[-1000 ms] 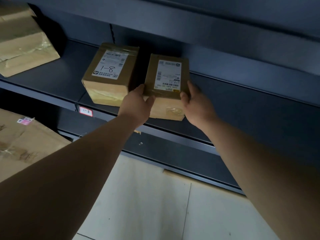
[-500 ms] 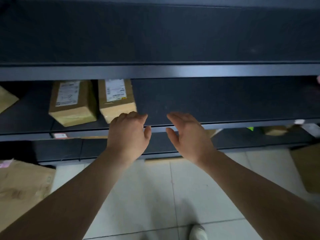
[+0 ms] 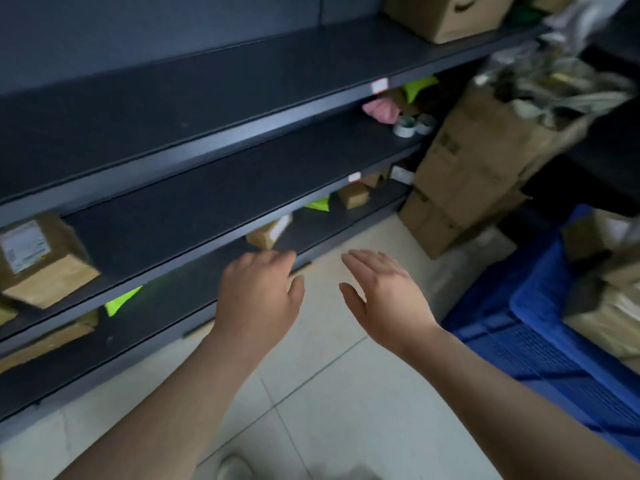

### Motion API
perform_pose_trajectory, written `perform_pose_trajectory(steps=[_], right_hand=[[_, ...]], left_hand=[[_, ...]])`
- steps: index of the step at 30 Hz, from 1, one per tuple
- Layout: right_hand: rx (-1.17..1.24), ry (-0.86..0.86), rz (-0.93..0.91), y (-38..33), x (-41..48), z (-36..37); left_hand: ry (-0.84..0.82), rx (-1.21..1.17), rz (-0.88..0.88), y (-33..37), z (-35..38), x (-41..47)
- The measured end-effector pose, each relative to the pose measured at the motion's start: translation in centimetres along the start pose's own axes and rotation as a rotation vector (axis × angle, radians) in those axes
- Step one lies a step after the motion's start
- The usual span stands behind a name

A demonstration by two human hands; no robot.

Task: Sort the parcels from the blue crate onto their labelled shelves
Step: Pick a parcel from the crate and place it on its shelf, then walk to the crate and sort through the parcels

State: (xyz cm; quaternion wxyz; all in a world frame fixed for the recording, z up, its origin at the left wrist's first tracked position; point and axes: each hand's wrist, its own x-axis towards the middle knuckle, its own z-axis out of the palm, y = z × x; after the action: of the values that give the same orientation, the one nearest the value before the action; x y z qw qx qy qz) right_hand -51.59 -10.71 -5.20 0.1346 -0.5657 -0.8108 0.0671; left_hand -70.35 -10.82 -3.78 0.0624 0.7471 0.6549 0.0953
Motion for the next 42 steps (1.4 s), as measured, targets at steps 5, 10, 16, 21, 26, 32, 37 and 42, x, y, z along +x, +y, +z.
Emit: perform_pose_trajectory(steps=[5,10,16,21,26,32,37,42], right_hand=[[-0.024,0.077,0.202,9.6,-9.9,-8.5],[-0.042,0.12,0.409,16.9,-19.0,-15.3],[-0.053,0.159,0.676,23.0,-27.0,-19.6],[-0.024,0.154,0.81,27.8,-29.3,-21.4],[0.028,0.177,0.936,32.9,-28.2,-22.5],[0.1,0.16,1.081,39.1,-25.1,-23.9],[0.119,0.162,1.211,43.9,-24.2,-25.0],[0.166,0.224,1.298,47.2,-24.3,-25.9]], left_hand=[[-0.052,-0.009,0.178,14.3,-0.3,-1.0],[-0.138,-0.008,0.35,26.5,-0.3,-1.7],[-0.166,-0.037,0.516,37.8,0.1,-1.8],[-0.208,-0.065,0.61,44.7,1.3,0.9],[-0.265,-0.065,0.656,49.2,3.5,6.0],[-0.375,-0.016,0.669,53.5,5.6,13.2],[-0.372,0.018,0.753,58.4,6.5,18.3],[-0.412,-0.034,0.801,63.7,7.8,20.1]])
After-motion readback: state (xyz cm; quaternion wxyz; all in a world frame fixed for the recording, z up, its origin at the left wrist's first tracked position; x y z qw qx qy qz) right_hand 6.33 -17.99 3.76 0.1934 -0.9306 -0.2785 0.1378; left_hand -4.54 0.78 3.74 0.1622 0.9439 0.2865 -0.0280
